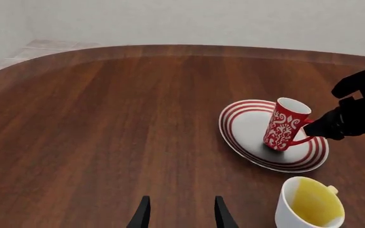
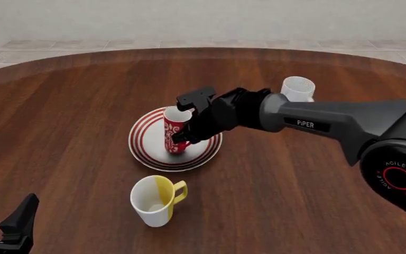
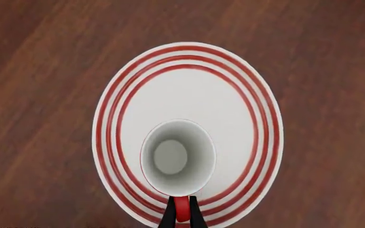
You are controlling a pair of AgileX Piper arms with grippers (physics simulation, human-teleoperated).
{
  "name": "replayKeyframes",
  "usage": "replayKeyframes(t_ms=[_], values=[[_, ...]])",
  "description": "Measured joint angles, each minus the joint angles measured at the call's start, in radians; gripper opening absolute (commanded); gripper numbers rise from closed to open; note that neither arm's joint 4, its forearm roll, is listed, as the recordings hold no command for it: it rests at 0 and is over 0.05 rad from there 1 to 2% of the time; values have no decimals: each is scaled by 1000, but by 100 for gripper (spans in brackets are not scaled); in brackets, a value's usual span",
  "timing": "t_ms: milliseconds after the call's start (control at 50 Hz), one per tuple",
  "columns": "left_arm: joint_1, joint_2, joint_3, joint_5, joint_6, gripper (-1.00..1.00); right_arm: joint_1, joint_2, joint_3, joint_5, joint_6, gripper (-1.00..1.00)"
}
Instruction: Pick up the red mug and put it on the plate
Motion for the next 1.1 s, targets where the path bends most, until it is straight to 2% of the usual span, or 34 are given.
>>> replayKeyframes(t_ms=[580,600,1100], values=[[4,0,-1,0,-2,100,5,1,9,-11,21,-100],[4,0,-1,0,-2,100,5,2,8,-10,24,100],[13,0,-4,-1,-1,100,10,25,12,-7,41,100]])
